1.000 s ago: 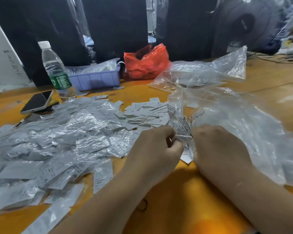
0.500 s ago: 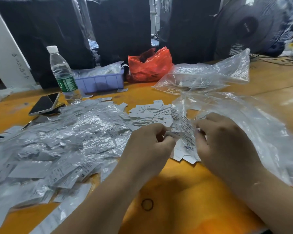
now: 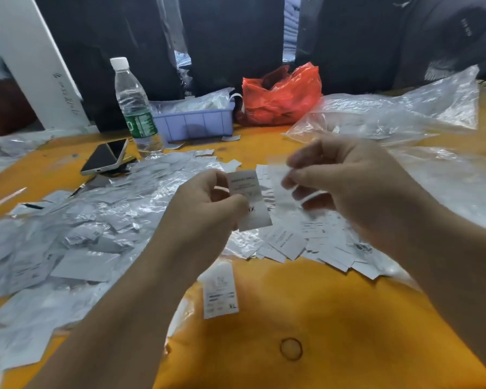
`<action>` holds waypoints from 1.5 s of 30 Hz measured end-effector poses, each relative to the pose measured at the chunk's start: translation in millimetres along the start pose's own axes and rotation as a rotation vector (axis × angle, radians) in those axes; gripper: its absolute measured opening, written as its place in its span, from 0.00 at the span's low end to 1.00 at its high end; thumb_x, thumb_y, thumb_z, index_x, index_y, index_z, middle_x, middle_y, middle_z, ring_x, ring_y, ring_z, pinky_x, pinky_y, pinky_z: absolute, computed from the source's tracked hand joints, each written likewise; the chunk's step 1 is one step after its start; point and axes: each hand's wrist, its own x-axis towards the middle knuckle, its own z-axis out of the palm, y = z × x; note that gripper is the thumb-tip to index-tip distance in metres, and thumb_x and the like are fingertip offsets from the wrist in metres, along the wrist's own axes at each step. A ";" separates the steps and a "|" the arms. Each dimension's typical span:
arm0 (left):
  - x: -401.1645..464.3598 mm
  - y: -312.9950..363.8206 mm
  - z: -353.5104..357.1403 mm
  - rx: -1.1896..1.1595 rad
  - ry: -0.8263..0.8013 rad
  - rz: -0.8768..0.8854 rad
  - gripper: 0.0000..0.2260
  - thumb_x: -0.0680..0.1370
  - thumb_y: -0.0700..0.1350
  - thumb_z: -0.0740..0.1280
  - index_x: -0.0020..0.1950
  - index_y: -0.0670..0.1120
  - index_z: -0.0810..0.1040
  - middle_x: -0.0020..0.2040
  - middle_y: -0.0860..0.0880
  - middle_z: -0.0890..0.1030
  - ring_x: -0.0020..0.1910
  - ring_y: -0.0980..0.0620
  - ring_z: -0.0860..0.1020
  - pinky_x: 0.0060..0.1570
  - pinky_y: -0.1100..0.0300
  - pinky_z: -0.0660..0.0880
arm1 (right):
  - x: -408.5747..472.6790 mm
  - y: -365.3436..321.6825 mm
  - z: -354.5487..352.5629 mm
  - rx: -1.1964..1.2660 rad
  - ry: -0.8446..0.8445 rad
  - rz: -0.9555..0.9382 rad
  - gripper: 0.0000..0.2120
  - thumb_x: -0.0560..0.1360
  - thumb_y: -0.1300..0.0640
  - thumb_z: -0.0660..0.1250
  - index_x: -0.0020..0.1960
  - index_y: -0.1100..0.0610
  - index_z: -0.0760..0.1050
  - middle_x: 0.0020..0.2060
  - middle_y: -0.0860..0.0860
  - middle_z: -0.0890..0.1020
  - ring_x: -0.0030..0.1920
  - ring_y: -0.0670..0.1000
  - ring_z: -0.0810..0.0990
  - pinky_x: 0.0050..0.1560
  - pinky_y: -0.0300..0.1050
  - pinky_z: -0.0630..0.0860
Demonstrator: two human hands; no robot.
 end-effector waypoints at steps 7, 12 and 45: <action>5.7 -8.8 -3.9 -0.006 0.089 0.012 0.06 0.77 0.43 0.66 0.43 0.49 0.82 0.37 0.53 0.82 0.31 0.62 0.76 0.34 0.63 0.73 | 25.3 6.7 21.1 0.140 -0.051 -0.013 0.14 0.61 0.58 0.75 0.45 0.56 0.79 0.34 0.53 0.85 0.31 0.47 0.79 0.31 0.39 0.76; 5.8 -10.4 2.9 0.016 0.013 0.016 0.07 0.78 0.43 0.64 0.42 0.46 0.81 0.37 0.49 0.80 0.31 0.61 0.73 0.28 0.69 0.70 | 24.4 20.8 13.9 0.349 0.031 0.051 0.07 0.61 0.58 0.73 0.38 0.54 0.78 0.30 0.51 0.82 0.28 0.45 0.76 0.28 0.38 0.75; -6.7 -5.8 16.2 0.019 -0.143 0.054 0.10 0.70 0.51 0.61 0.37 0.45 0.77 0.31 0.50 0.77 0.30 0.56 0.72 0.27 0.65 0.68 | 29.3 30.2 18.3 0.776 -0.045 0.348 0.20 0.62 0.73 0.66 0.53 0.62 0.75 0.33 0.55 0.80 0.32 0.49 0.80 0.33 0.40 0.79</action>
